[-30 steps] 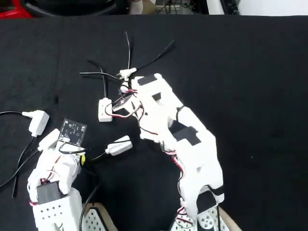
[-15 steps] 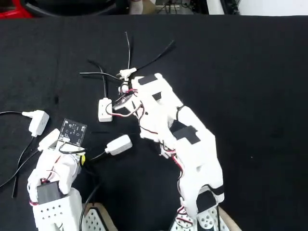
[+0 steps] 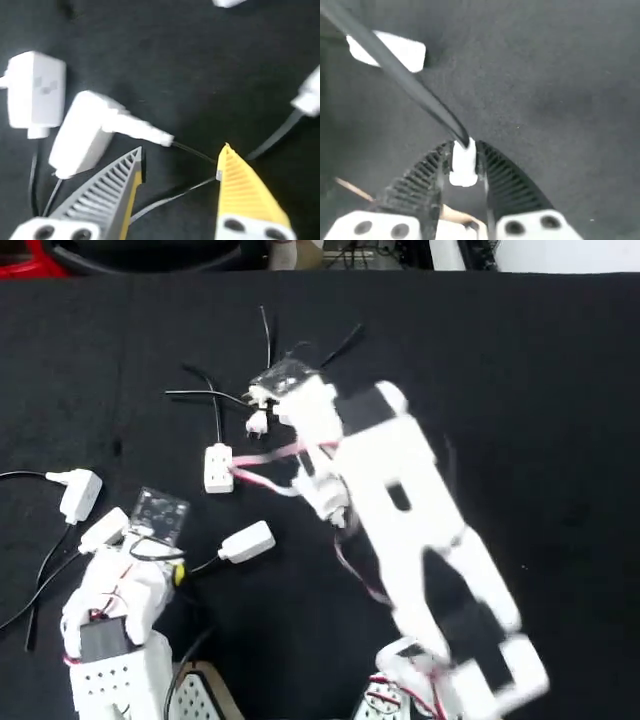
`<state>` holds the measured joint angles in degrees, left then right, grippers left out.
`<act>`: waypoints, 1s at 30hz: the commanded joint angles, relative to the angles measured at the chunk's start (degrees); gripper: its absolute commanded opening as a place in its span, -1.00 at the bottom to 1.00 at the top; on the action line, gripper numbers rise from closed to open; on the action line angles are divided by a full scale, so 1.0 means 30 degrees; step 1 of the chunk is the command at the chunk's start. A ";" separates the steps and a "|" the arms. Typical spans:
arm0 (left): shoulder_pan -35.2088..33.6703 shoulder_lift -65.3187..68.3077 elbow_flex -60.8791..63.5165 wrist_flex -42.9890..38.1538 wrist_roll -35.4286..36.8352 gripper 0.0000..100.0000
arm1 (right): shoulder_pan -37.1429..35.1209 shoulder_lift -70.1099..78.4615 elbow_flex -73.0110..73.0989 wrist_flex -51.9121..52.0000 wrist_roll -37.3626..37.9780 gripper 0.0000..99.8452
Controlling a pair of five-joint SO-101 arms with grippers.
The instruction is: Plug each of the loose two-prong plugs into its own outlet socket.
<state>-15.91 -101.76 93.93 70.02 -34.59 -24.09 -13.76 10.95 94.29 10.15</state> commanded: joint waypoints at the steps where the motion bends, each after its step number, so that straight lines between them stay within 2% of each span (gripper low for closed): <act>1: 0.3238 0.0059 -0.3853 0.2139 0.0059 -0.52 | 0.1641 -0.4938 0.2154 -0.1348 -0.1700 -0.98; 5: 0.7985 0.0176 -0.5670 0.2432 0.0117 -0.52 | 0.3692 -0.7780 0.4469 -0.2256 -0.2110 -0.98; 8: 1.0066 0.1026 -0.5114 0.0586 0.0117 -0.52 | 0.4689 -0.8103 0.5553 -0.2901 -0.2110 -0.98; 13: 1.0037 0.6505 -0.5231 -0.3810 0.0117 -0.52 | 0.5333 -0.8103 0.6930 -0.4454 -0.1993 -0.98; 18: 1.0828 1.4564 -0.6520 -0.8322 -0.0029 -0.51 | 0.5304 -0.8103 0.7399 -0.4777 -0.1993 -0.98; 21: 1.0505 1.9722 -0.8923 -0.8733 -0.0059 -0.51 | 0.5245 -0.8103 0.7751 -0.4864 -0.1963 -0.98; 25: 0.8484 2.4850 -1.2293 -0.8733 -0.0059 -0.51 | 0.5245 -0.8103 0.7868 -0.4864 -0.1934 -0.98; 28: 0.7223 2.6755 -1.4168 -0.8557 -0.0352 -0.52 | 0.5245 -0.8103 0.7897 -0.4864 -0.1934 -0.98; 30: 0.7165 2.7106 -1.5136 -0.7326 -0.1582 -0.52 | 0.5245 -0.8103 0.7897 -0.4864 -0.1934 -0.98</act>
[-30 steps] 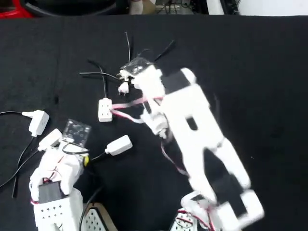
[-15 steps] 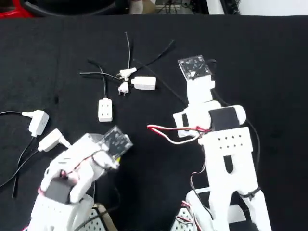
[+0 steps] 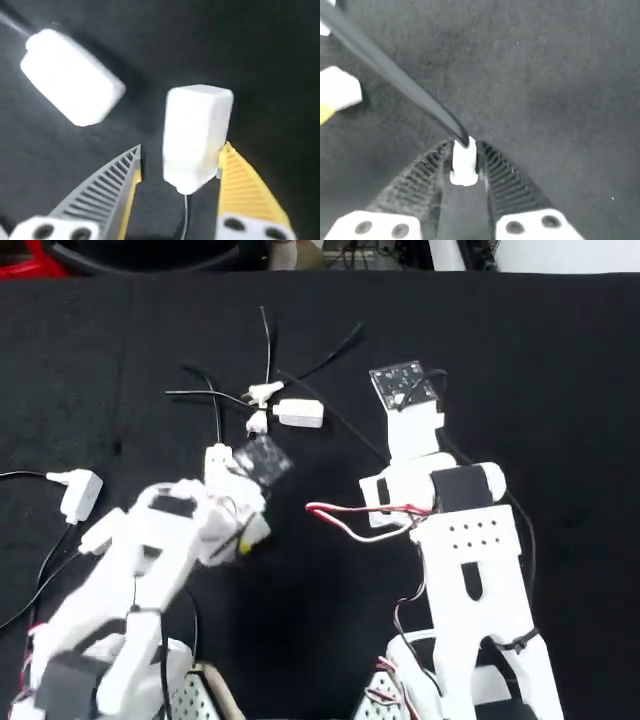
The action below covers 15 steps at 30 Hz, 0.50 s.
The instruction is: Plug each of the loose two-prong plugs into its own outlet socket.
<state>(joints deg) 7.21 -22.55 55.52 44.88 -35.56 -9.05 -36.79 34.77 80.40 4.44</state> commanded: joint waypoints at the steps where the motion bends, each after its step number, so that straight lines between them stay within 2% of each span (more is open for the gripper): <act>1: -0.0484 0.0703 -0.2681 0.1905 -0.1875 -0.51 | 0.0234 -0.0425 0.0044 -0.0264 -0.0029 -0.98; 11: -0.0308 -0.0762 -0.6081 0.8850 -0.2549 -0.52 | -0.1524 -0.0542 0.1978 -0.3370 -0.0088 -0.97; 15: -0.2183 -0.2579 -0.6755 1.0930 -0.2462 -0.52 | -0.3868 -0.0542 0.3443 -0.6916 -0.0205 -0.97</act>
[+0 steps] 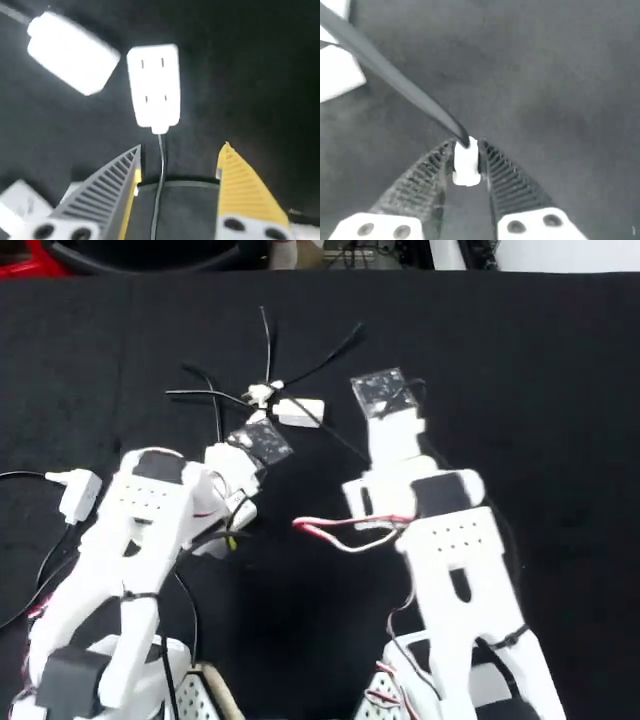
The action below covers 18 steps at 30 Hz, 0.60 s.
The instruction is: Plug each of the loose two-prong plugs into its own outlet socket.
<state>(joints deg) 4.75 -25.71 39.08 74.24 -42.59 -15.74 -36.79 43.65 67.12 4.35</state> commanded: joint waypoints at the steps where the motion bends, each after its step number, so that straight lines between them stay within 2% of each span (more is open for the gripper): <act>1: -0.2154 -0.2051 -0.0982 0.1201 -0.0088 -0.52 | -0.2432 -0.0454 0.1187 -0.4015 -0.0440 -0.97; 3: -0.3941 -0.3136 0.0308 0.0791 0.0117 -0.52 | -0.4103 -0.0454 0.3150 -0.7795 -0.1319 -0.97; 6: -0.6432 -0.4864 0.3443 -0.1495 0.0586 -0.52 | -0.5978 -0.0425 0.6081 -1.4300 -0.1788 -0.98; 9: -0.7985 -0.6945 0.6637 -0.3634 0.0703 -0.52 | -0.6828 -0.0366 0.7985 -1.9634 -0.1788 -0.98; 14: -0.9275 -1.0842 1.0095 -0.5714 0.4513 -0.52 | -0.7179 0.2330 0.7985 -2.2154 -0.1875 -0.98; 18: -0.9304 -1.3538 1.2205 -0.5656 0.5128 -0.52 | -0.7795 0.6637 0.6930 -2.4322 -0.1875 -0.98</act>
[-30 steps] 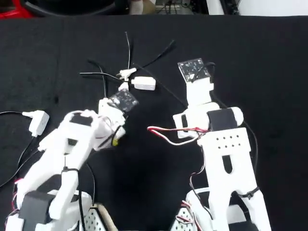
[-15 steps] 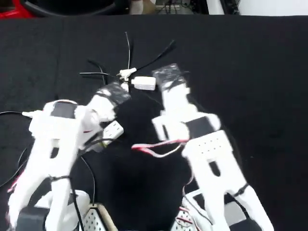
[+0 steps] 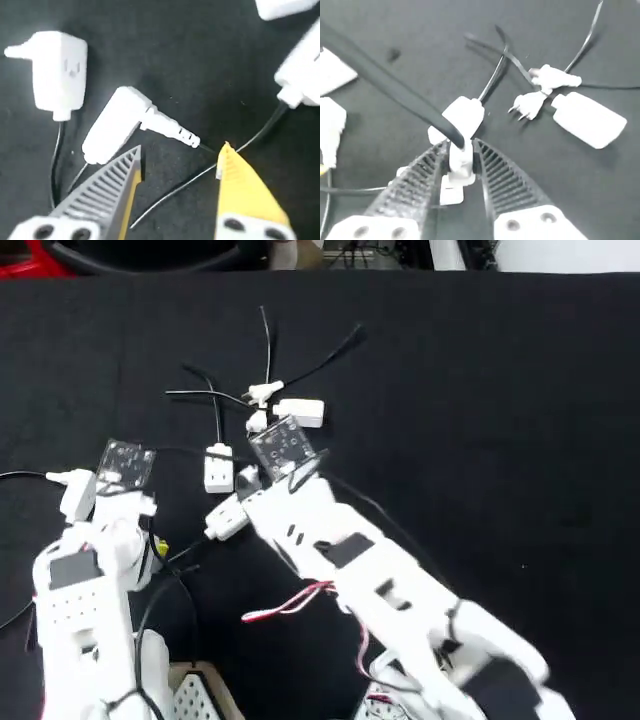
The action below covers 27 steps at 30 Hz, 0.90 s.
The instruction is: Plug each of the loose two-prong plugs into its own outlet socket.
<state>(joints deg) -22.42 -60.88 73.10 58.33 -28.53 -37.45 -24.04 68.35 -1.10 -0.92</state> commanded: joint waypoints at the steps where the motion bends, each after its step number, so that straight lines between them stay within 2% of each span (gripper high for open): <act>1: -0.0249 -0.2403 0.1451 -0.0352 0.0381 -0.52 | -0.0762 0.3297 -0.1597 -0.1758 -0.0117 -0.98; 6: -0.0366 -0.4952 0.3853 -0.0440 0.0234 -0.52 | -0.0908 0.4791 -0.2711 -0.1114 -0.0117 -0.98; 8: -0.0366 -0.5890 0.4498 -0.0352 -0.0557 -0.52 | -0.0996 0.4791 -0.2769 -0.0996 -0.0117 -0.98; 15: -0.0249 -0.7912 0.5289 0.0557 -0.0967 -0.52 | -0.1026 0.4967 -0.2740 -0.0821 -0.0117 -0.98; 21: -0.0249 -0.8791 0.5377 0.0996 -0.0967 -0.52 | -0.1905 0.5846 -0.4293 0.3165 -0.0088 -0.98; 27: -0.0220 -0.8850 0.5377 0.1026 -0.0967 -0.52 | -0.1934 0.8952 -0.8425 0.7092 -0.0088 -0.97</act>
<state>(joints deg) -22.86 -86.90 89.36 60.97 -30.99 -41.76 -0.48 48.84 13.67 -0.92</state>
